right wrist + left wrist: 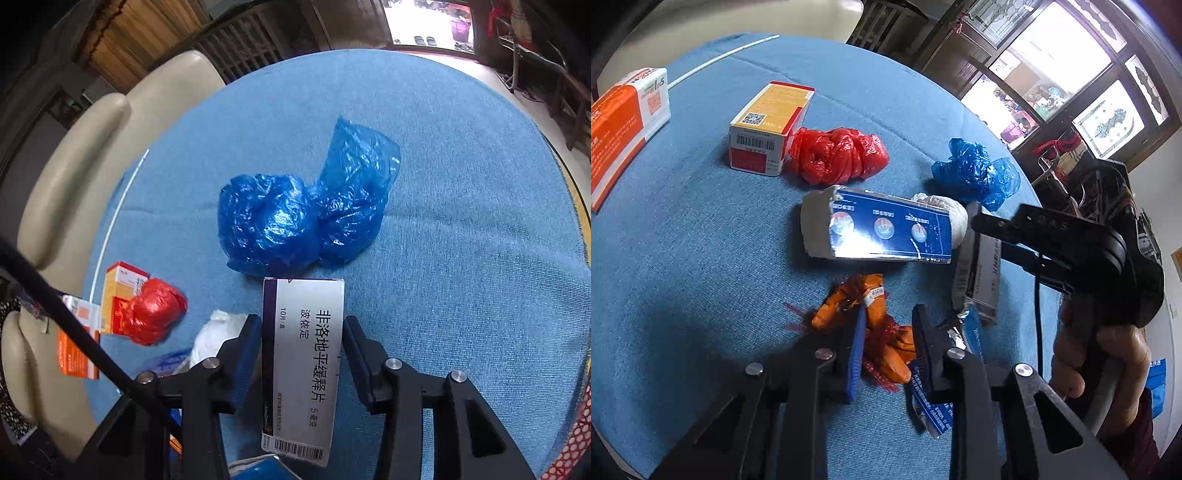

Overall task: Collect trash
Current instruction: 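Grasp the orange wrapper with the left gripper while the right grasps the white medicine box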

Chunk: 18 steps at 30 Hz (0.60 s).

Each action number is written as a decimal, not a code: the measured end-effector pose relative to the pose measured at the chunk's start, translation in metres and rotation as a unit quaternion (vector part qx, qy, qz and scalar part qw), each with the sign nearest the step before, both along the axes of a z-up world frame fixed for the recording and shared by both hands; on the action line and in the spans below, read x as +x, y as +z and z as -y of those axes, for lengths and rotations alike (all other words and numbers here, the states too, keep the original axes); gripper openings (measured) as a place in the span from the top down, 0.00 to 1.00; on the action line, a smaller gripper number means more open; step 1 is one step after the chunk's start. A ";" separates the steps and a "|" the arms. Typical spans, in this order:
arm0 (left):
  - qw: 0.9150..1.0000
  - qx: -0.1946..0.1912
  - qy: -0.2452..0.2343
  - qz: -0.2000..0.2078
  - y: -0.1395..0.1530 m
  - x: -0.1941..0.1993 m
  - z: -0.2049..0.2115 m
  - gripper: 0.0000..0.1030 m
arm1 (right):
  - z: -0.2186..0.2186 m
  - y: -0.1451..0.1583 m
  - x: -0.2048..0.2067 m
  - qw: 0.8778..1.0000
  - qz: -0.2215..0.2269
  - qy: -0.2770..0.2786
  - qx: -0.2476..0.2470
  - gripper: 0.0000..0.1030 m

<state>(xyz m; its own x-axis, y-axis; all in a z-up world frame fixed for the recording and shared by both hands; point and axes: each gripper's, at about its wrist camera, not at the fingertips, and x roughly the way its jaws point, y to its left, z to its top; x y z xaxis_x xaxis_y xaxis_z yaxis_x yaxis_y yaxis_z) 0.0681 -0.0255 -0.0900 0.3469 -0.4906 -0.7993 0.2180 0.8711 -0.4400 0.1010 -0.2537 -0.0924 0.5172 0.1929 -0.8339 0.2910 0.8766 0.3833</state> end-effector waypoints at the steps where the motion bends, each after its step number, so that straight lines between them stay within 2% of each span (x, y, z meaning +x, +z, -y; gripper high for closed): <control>1: 1.000 0.000 0.000 -0.001 0.000 0.000 -0.002 0.78 | 0.002 0.000 -0.004 1.000 0.003 -0.001 -0.001 0.54; 7: 1.000 0.012 0.009 0.009 0.003 -0.009 -0.009 0.88 | 0.033 0.006 -0.040 0.999 0.033 -0.002 0.025 0.54; 12: 0.999 0.024 0.021 0.023 0.011 -0.017 -0.015 0.88 | 0.050 0.018 -0.075 0.996 0.078 0.004 0.029 0.54; 15: 0.999 0.034 0.028 0.009 0.013 -0.015 -0.015 0.86 | 0.056 0.019 -0.093 0.995 0.097 0.007 0.031 0.54; 16: 0.999 0.037 0.030 0.003 0.013 -0.014 -0.013 0.76 | 0.055 0.019 -0.097 0.994 0.101 0.006 0.030 0.54; 17: 0.999 0.040 0.036 -0.003 0.014 -0.012 -0.012 0.51 | 0.056 0.019 -0.098 0.994 0.104 0.006 0.030 0.54; 18: 0.998 0.043 0.047 -0.009 0.015 -0.010 -0.012 0.41 | 0.056 0.018 -0.099 0.994 0.106 0.007 0.031 0.54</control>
<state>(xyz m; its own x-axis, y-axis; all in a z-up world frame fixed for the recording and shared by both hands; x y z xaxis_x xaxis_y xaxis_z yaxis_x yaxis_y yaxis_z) 0.0580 -0.0136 -0.0752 0.3729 -0.3866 -0.8435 0.1260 0.9218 -0.3667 0.0016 -0.3100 -0.0743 0.6775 0.2485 -0.6922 0.1864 0.8524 0.4885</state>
